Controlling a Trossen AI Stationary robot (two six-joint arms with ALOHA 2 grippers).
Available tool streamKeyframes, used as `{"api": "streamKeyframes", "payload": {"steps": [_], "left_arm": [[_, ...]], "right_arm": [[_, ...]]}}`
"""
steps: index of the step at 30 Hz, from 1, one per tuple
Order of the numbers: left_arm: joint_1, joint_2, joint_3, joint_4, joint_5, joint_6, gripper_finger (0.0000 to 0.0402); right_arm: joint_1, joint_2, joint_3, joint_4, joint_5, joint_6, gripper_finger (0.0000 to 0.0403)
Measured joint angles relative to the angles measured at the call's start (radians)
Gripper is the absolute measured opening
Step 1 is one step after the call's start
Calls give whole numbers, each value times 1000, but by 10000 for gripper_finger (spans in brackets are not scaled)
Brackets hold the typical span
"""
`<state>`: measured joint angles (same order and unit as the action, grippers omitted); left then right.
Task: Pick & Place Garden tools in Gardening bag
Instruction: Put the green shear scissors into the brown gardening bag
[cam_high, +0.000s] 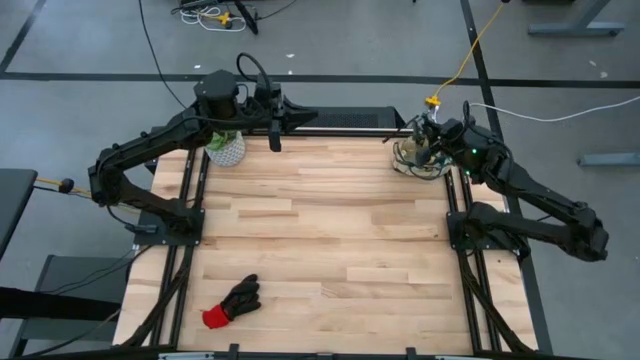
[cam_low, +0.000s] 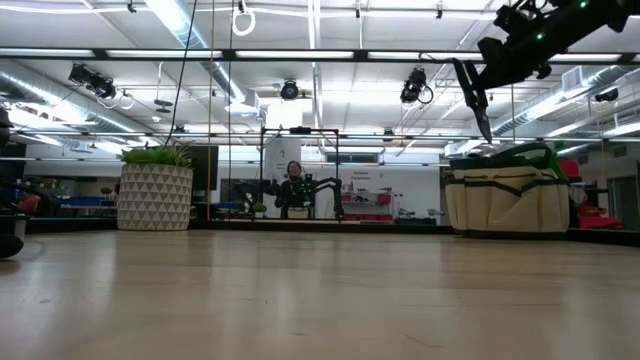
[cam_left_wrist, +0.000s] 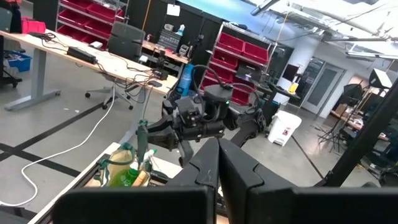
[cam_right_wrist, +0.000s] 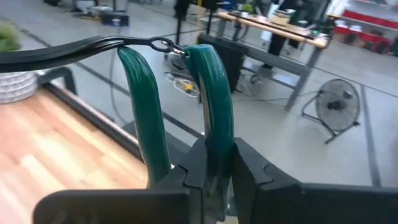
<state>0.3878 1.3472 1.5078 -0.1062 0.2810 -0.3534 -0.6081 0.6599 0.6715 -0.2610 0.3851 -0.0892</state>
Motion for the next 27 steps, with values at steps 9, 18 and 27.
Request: {"api": "streamKeyframes", "payload": {"steps": [9,18,27], "left_arm": [[0,0,0,0,0,0,8],[2,0,0,0,-1,1,13],[2,0,0,0,-1,1,9]], "right_arm": [[-73,1,-61,111,0,27,39],[-102,1,-63,113,0,28,39],[-118,38,-148,173,0,28,39]]}}
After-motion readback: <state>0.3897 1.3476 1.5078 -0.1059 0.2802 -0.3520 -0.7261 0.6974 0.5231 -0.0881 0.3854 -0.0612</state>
